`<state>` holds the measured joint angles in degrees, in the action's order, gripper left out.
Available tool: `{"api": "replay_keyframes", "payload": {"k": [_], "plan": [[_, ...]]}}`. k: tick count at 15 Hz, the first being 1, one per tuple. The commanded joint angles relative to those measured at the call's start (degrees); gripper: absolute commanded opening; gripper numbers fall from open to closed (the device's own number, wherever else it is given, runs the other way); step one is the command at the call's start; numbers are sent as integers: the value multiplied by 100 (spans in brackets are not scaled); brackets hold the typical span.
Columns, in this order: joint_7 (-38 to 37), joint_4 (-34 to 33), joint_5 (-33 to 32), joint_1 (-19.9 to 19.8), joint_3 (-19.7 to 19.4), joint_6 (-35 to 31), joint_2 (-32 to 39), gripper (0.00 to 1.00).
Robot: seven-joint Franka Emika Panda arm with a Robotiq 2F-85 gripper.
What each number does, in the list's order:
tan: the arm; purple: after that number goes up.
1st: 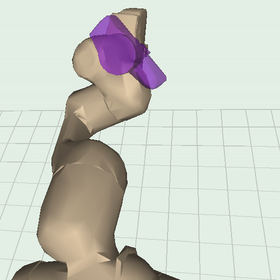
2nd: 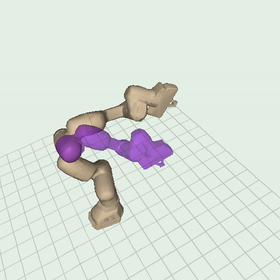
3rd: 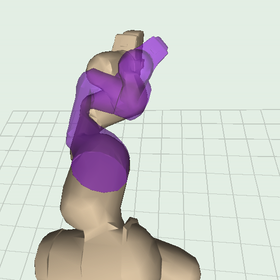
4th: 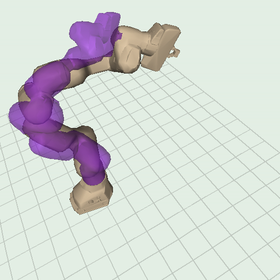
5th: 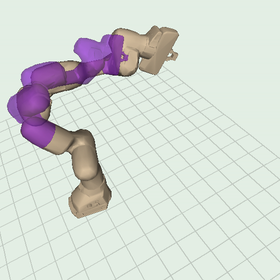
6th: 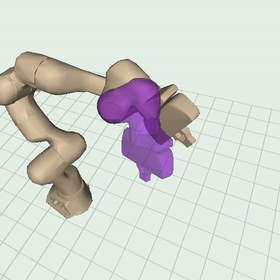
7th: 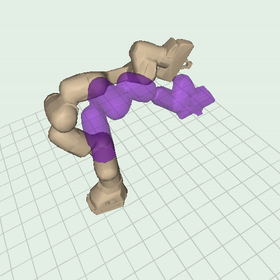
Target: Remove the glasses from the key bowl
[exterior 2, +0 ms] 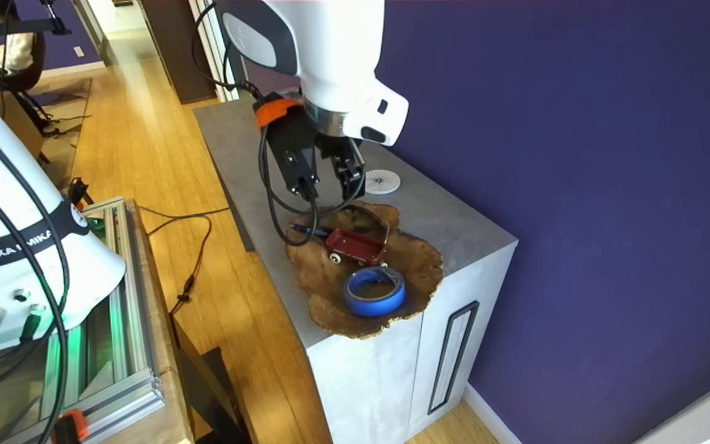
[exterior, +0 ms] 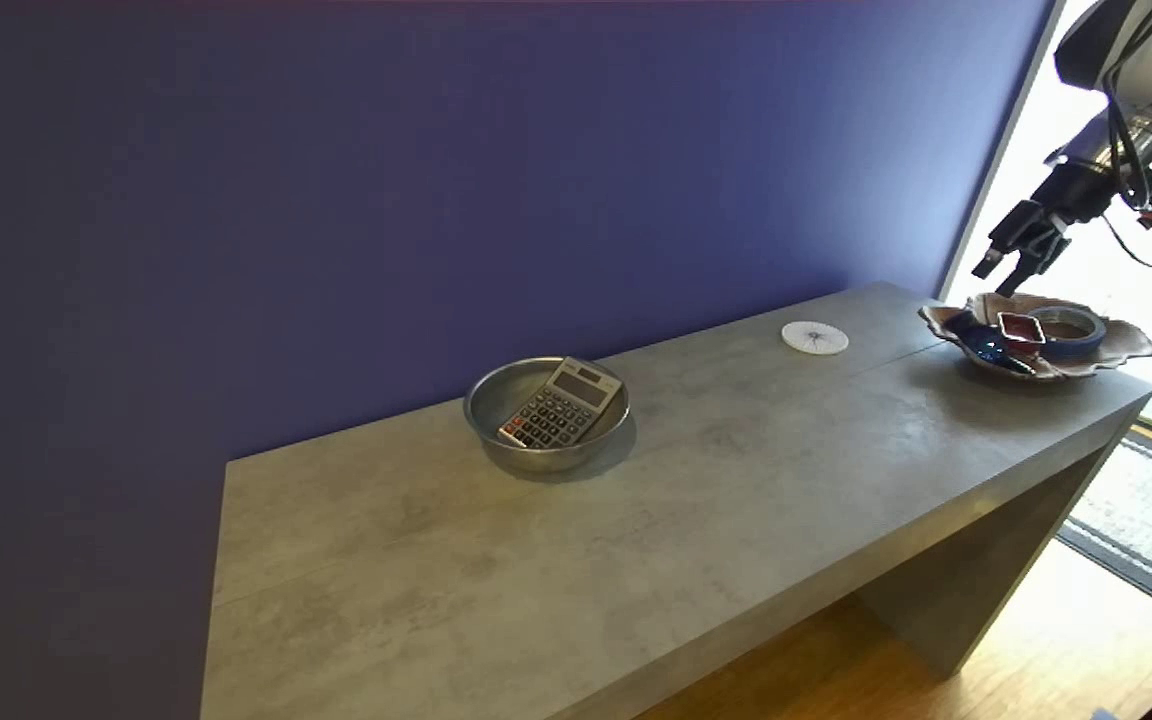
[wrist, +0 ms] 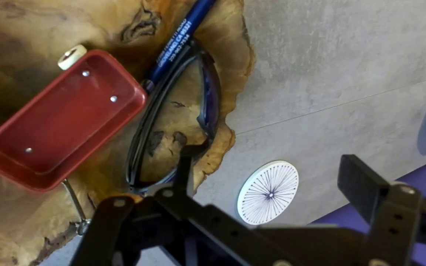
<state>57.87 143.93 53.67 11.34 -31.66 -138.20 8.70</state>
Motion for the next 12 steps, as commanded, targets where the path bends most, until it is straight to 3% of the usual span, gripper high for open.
{"api": "replay_keyframes", "payload": {"k": [1, 3, 8, 12], "plan": [[-76, -52, -160, -867, 835, -80, 10, 100], [12, -163, -101, -1028, 978, -34, 179, 100], [358, -253, -237, -1991, 1668, 76, 673, 100], [589, -376, -259, -2320, 1970, 125, 952, 99]]}}
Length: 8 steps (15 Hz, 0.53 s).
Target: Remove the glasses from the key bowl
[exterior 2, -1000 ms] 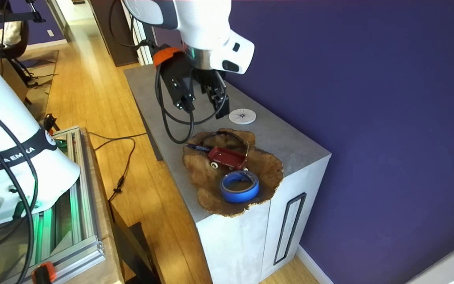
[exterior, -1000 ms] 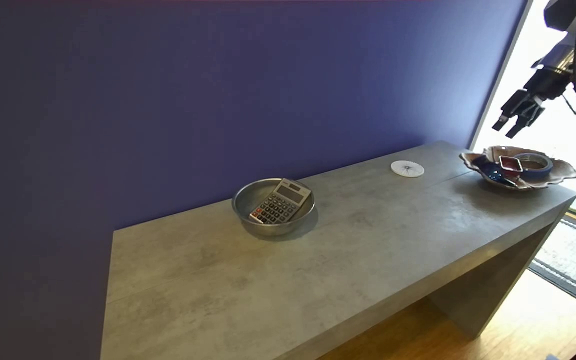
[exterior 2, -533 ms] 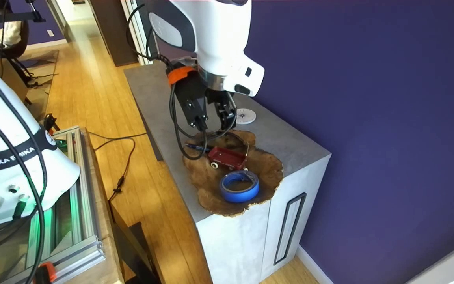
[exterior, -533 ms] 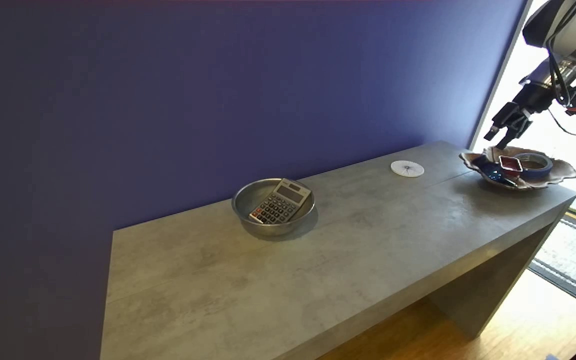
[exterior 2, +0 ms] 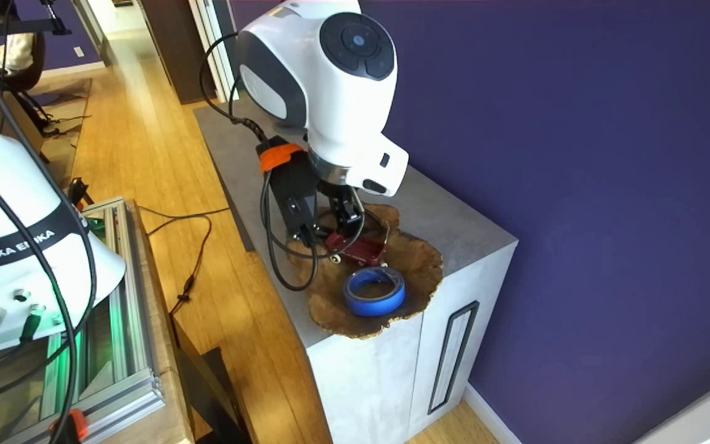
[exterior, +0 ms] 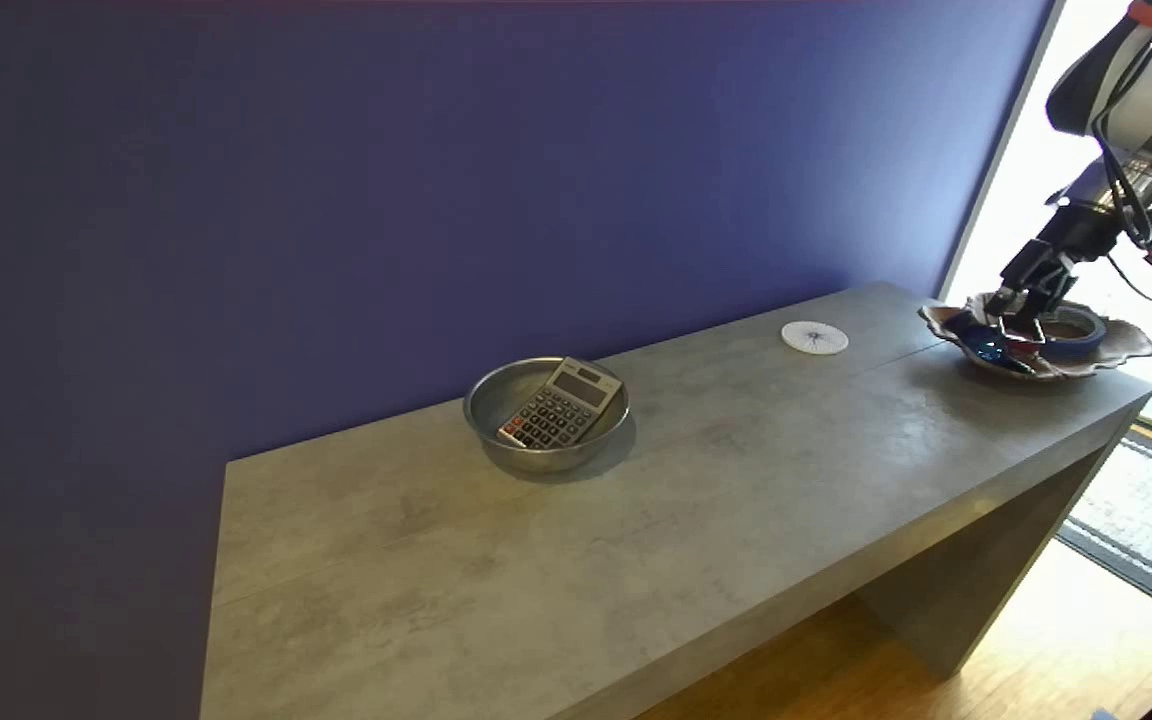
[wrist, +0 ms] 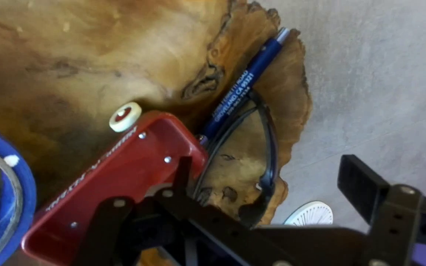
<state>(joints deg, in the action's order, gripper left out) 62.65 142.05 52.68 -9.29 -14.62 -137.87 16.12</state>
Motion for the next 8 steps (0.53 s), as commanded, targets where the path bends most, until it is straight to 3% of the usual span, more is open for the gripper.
{"api": "replay_keyframes", "payload": {"k": [1, 4, 8], "plan": [[134, -222, -200, -275, 343, 113, 256, 98], [144, -315, -356, -287, 528, 140, 342, 93], [110, -417, -583, -330, 663, 149, 409, 60]]}}
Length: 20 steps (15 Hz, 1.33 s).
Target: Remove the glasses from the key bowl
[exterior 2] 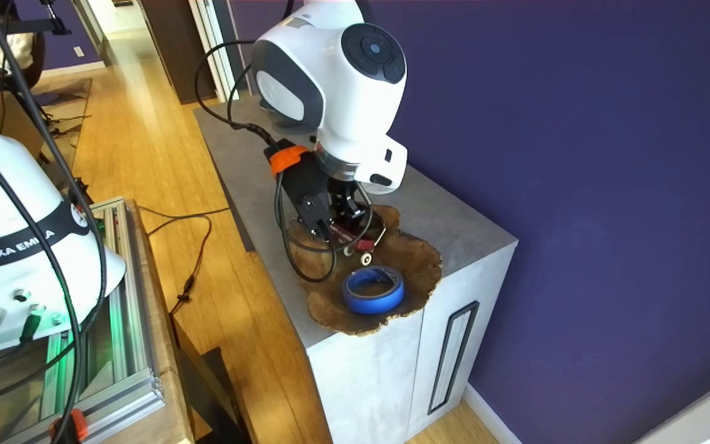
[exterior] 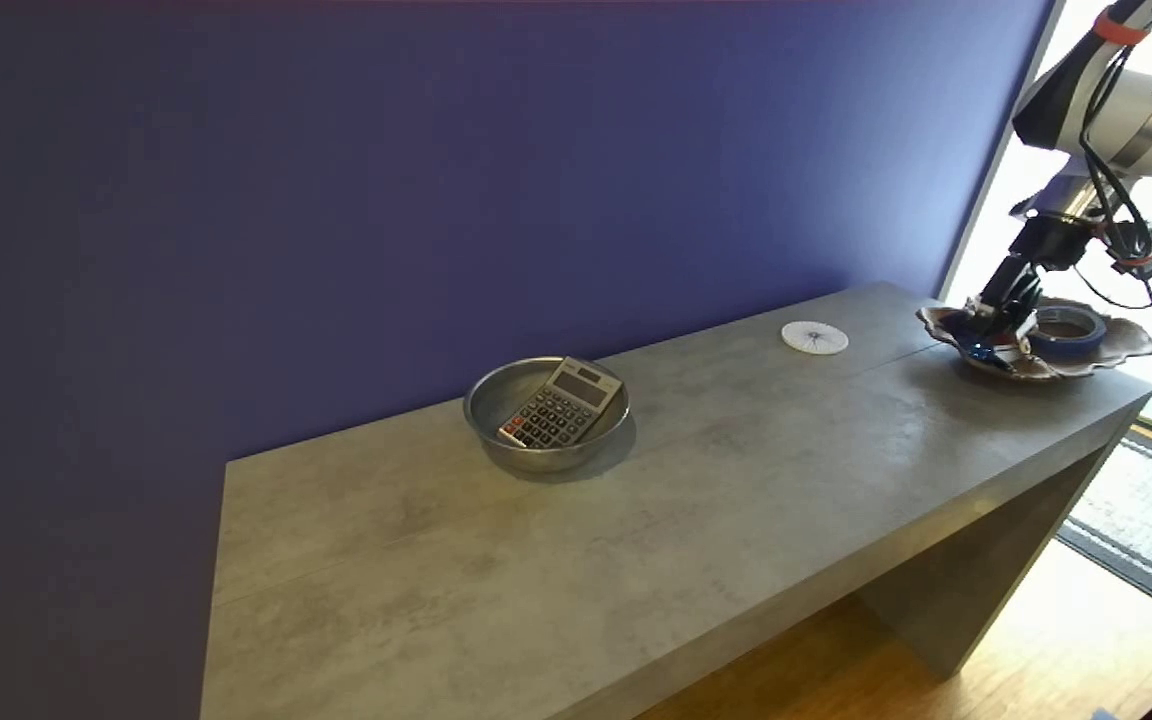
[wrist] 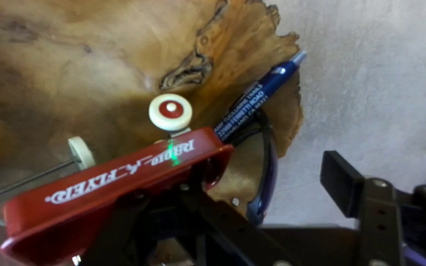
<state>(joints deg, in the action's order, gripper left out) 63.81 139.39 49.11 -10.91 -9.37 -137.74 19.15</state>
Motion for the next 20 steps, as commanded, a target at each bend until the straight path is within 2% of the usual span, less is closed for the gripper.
{"api": "replay_keyframes", "payload": {"k": [1, 3, 4, 5, 6, 9, 15, 20], "plan": [[3, -170, -260, -187, 155, 130, 116, 57], [21, -189, -266, -225, 178, 120, 119, 53], [-1, -199, -268, -236, 176, 121, 118, 62], [-16, -193, -268, -245, 174, 107, 109, 78], [-35, -172, -251, -257, 166, 64, 84, 79], [-70, -9, -212, -284, 135, -85, -121, 99], [-134, 246, -160, -181, 235, -239, -504, 100], [-49, 45, -81, -153, 451, -69, -412, 98]]}}
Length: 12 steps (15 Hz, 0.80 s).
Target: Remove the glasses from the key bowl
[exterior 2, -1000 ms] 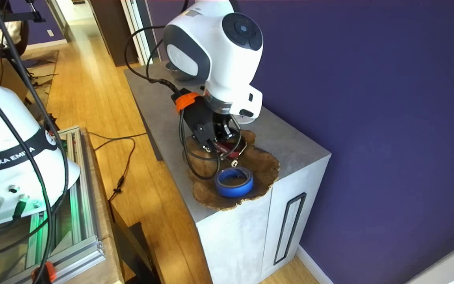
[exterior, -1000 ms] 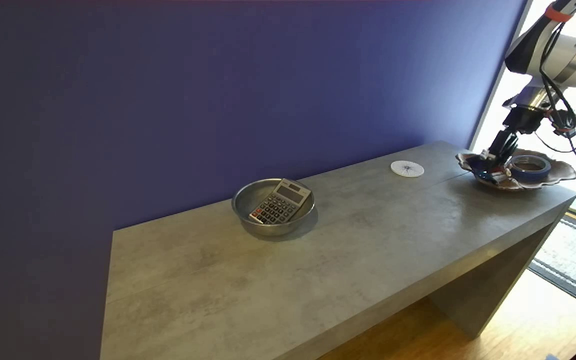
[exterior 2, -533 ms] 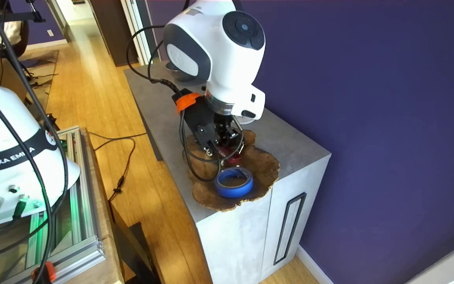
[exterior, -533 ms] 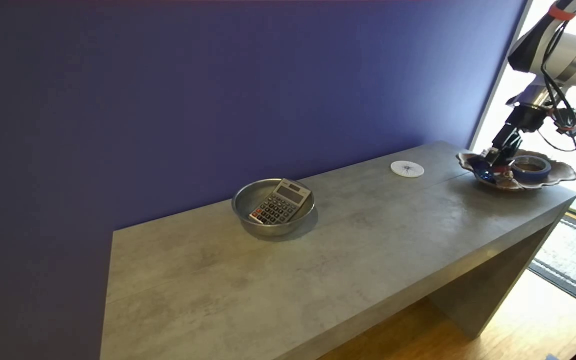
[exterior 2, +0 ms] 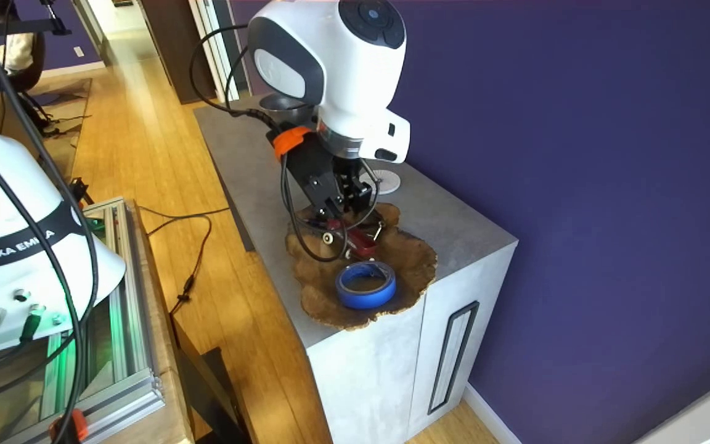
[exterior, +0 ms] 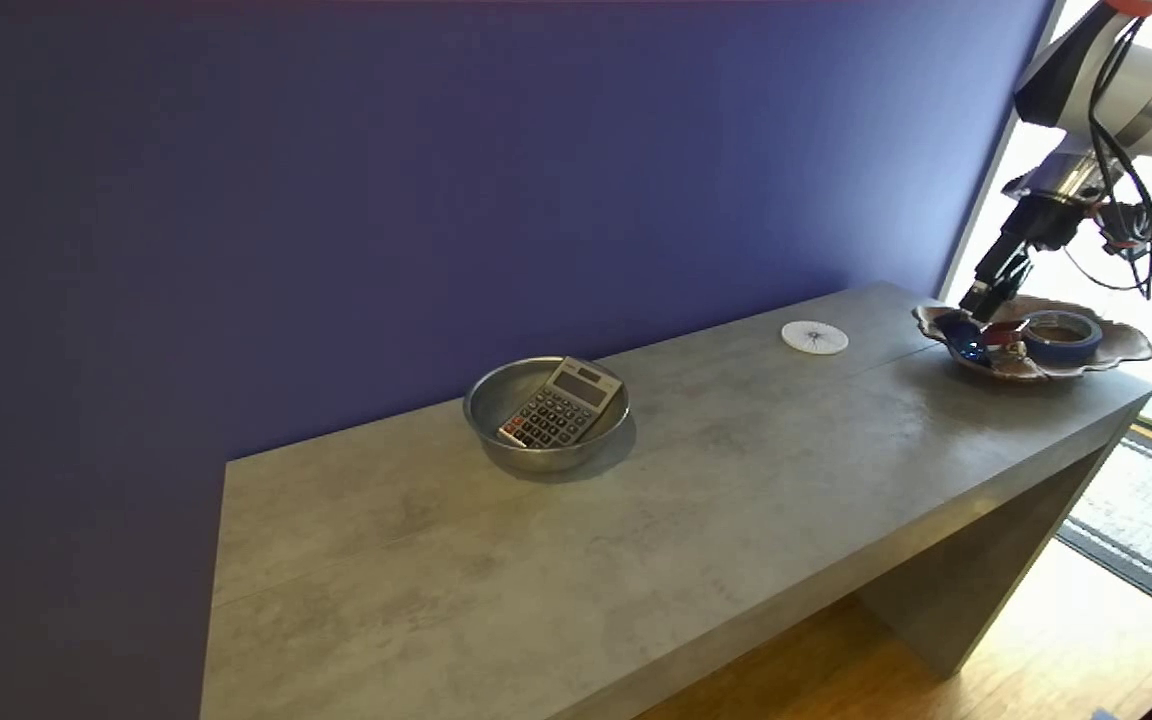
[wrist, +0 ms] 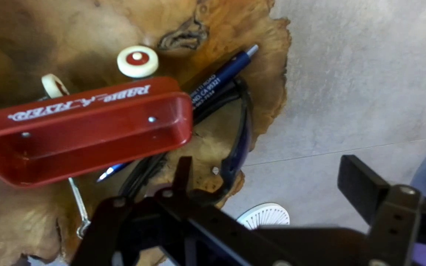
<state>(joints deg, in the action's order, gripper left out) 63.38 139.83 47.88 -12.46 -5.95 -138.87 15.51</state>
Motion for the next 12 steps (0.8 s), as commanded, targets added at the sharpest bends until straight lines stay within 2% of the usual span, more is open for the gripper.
{"api": "replay_keyframes", "payload": {"k": [1, 2, 3, 7, 8, 9, 11, 12], "plan": [[-18, -54, 37, -4, 129, 43, 30, 84], [-58, -91, 27, -9, 140, 36, 83, 84], [-74, -111, 27, -20, 145, 29, 118, 77], [-181, -151, -27, -39, 131, 48, 197, 71], [-223, -157, -40, -37, 127, 44, 221, 62], [-281, -165, -54, -31, 122, 29, 243, 67], [-362, -166, -71, -37, 113, 27, 273, 68], [-391, -176, -74, -44, 114, 50, 287, 59]]}}
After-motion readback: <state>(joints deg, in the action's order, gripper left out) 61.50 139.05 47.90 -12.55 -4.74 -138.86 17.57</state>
